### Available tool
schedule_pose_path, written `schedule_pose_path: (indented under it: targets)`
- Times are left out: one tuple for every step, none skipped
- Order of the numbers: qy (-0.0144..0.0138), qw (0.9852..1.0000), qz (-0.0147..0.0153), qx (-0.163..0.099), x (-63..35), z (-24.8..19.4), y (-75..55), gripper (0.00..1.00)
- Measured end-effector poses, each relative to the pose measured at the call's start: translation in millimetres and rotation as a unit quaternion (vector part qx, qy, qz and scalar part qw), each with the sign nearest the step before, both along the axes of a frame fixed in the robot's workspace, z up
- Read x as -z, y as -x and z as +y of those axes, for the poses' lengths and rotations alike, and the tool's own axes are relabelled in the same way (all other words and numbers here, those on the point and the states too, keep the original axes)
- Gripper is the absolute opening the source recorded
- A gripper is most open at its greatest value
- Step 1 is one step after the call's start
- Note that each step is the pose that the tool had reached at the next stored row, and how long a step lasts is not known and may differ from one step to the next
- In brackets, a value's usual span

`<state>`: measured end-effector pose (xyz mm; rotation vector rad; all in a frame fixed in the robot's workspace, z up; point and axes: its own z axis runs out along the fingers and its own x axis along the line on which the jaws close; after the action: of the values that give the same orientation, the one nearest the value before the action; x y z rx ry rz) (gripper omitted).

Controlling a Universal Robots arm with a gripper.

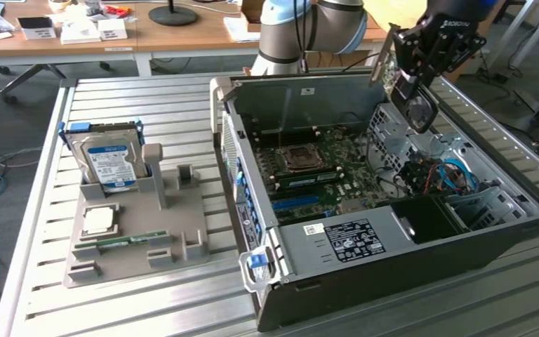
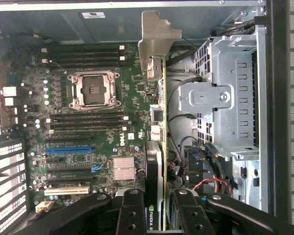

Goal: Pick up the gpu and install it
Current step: 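Pick up the gpu and move the gpu toward the slot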

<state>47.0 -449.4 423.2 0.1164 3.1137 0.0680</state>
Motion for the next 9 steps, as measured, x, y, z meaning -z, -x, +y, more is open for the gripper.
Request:
schedule_pose_path:
  targets:
    - [0.0,1.0,0.0,0.0,0.0,0.0,-1.7,0.27]
    - [0.0,1.0,0.0,0.0,0.0,0.0,-3.4,0.27]
    - [0.0,1.0,0.0,0.0,0.0,0.0,-4.9,0.27]
    - [0.0,1.0,0.0,0.0,0.0,0.0,-6.3,0.27]
    - [0.0,1.0,0.0,0.0,0.0,0.1,-7.5,0.27]
    - [0.0,1.0,0.0,0.0,0.0,0.1,-8.3,0.27]
    - [0.0,1.0,0.0,0.0,0.0,0.1,-8.3,0.27]
    - [0.0001,1.0,0.0,0.0,-0.1,0.3,-8.3,0.27]
    - [0.0,1.0,0.0,0.0,0.0,0.8,-8.3,0.27]
